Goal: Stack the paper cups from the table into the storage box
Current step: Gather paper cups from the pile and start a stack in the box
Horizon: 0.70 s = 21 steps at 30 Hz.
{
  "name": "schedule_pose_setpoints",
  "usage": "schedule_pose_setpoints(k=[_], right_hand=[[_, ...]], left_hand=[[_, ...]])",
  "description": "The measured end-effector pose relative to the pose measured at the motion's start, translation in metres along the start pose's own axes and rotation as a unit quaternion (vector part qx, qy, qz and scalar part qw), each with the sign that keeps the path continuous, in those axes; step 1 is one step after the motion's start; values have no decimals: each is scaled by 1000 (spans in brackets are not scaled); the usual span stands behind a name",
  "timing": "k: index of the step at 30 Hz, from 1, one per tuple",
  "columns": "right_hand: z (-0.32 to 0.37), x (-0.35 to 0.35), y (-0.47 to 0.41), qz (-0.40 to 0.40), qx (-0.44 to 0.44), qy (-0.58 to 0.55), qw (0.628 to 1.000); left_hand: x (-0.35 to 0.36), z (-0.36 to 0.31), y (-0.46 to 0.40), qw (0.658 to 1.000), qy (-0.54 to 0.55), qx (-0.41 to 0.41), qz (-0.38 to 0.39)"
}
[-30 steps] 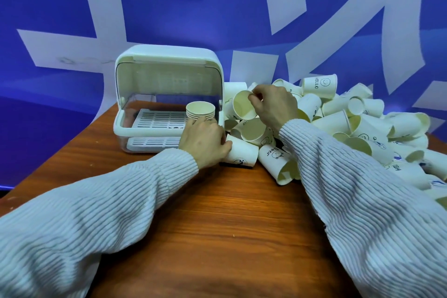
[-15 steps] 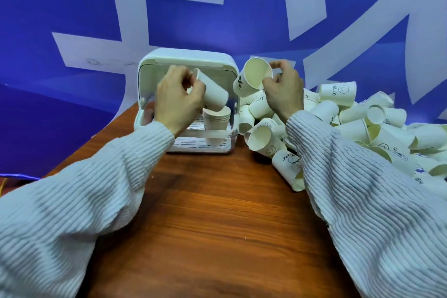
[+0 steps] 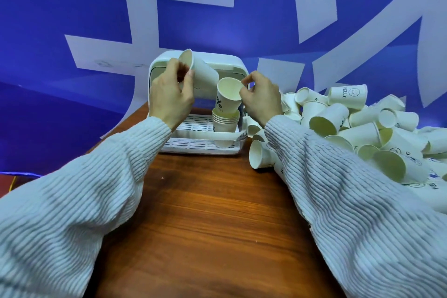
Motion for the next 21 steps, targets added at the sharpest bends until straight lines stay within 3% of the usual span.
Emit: schedule_pose_setpoints(k=[8, 14, 21], right_hand=[[-6, 30, 0, 91, 58, 126, 986], [-15, 37, 3, 128, 52, 133, 981], [-20, 3, -5, 70, 68, 59, 994]], left_hand=[[3, 5, -3, 999, 6, 27, 31], [13, 3, -1, 995, 13, 49, 87], [32, -14, -5, 985, -4, 122, 125]])
Point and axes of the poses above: each hand's wrist, its own y-axis away from the middle knuckle, its own x-axis out of the palm, z = x × y, the point moved 3 cm from there along -y, towards the middle knuckle, and after that the axes turned 13 degrees about x, right-handed, at the moved point
